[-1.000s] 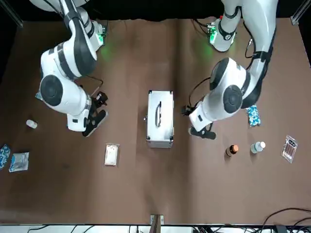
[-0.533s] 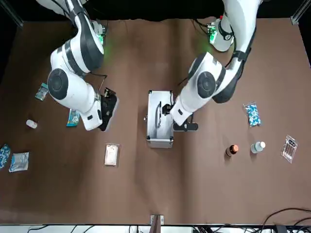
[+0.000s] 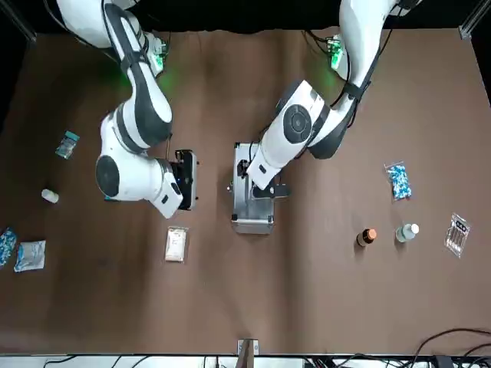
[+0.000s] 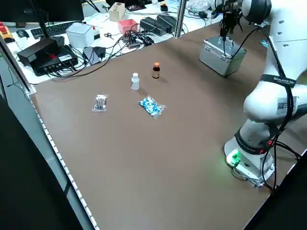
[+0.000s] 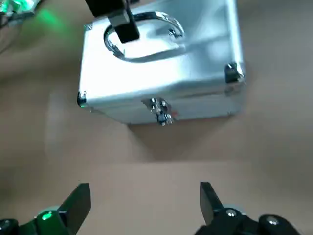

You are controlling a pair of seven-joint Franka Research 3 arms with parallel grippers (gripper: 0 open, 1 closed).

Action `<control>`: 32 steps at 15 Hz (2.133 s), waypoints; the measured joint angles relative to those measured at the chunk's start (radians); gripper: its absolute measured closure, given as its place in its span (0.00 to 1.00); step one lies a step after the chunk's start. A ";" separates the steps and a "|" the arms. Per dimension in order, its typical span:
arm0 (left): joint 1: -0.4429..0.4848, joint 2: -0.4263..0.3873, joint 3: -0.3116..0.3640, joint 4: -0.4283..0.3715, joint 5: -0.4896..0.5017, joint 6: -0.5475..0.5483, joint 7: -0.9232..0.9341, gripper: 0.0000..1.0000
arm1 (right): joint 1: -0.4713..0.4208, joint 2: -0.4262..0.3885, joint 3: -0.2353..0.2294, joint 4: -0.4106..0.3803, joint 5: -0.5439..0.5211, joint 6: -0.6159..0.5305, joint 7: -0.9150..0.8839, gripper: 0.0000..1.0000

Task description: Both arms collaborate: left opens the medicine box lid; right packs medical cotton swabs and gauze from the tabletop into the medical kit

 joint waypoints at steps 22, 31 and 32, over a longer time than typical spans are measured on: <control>-0.016 0.027 0.001 0.013 0.075 -0.053 -0.082 0.84 | 0.099 0.111 0.002 -0.209 0.524 0.253 -0.554 0.02; -0.033 0.027 0.004 0.016 0.118 -0.051 -0.122 0.91 | 0.111 0.129 0.002 -0.209 0.542 0.272 -0.598 0.15; -0.033 0.027 0.004 0.017 0.118 -0.052 -0.122 0.91 | 0.111 0.129 0.002 -0.209 0.543 0.272 -0.600 0.15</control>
